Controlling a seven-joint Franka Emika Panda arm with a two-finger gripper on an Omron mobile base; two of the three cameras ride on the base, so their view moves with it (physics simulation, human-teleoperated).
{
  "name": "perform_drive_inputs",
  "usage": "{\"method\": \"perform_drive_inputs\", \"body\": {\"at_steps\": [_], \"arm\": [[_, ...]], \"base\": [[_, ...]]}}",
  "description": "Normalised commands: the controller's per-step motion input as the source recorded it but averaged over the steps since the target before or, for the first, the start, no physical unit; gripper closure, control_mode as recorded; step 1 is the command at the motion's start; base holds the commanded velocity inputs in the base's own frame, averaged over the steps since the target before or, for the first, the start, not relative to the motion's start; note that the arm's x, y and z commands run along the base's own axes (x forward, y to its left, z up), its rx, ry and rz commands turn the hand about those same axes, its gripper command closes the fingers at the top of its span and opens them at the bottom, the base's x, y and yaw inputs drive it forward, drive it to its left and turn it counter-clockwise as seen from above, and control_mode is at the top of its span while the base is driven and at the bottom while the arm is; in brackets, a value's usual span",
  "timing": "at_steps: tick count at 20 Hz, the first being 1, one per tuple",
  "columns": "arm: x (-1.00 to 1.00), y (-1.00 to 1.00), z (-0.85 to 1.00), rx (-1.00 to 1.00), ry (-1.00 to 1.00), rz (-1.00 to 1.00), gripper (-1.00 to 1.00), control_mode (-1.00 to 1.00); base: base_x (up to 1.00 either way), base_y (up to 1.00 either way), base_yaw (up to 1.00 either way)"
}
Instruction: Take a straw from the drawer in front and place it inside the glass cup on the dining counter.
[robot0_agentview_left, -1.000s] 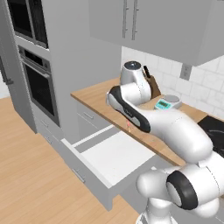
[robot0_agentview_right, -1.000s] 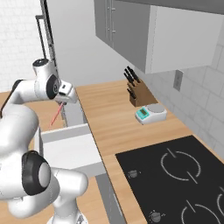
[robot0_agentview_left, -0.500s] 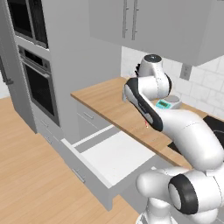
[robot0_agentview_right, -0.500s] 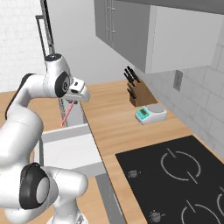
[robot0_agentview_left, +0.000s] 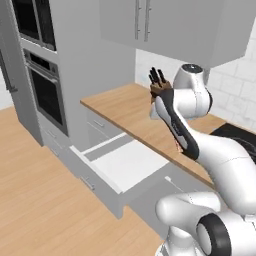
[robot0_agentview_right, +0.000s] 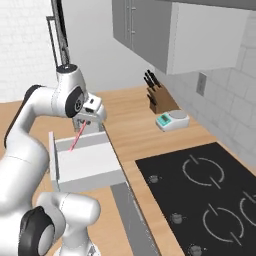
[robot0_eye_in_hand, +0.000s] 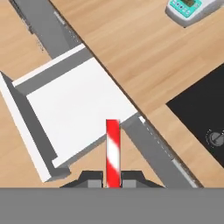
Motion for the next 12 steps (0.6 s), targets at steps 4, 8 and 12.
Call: {"method": "perform_drive_inputs", "body": {"at_steps": [4,8,12], "arm": [[0.0,0.0,0.0,0.0,0.0,0.0,1.0,1.0],[0.0,0.0,0.0,0.0,0.0,0.0,1.0,1.0],[0.0,0.0,0.0,0.0,0.0,0.0,1.0,1.0]], "base": [[-1.0,0.29,0.26],[-0.63,0.56,0.75],[-0.39,0.49,0.88]]}}
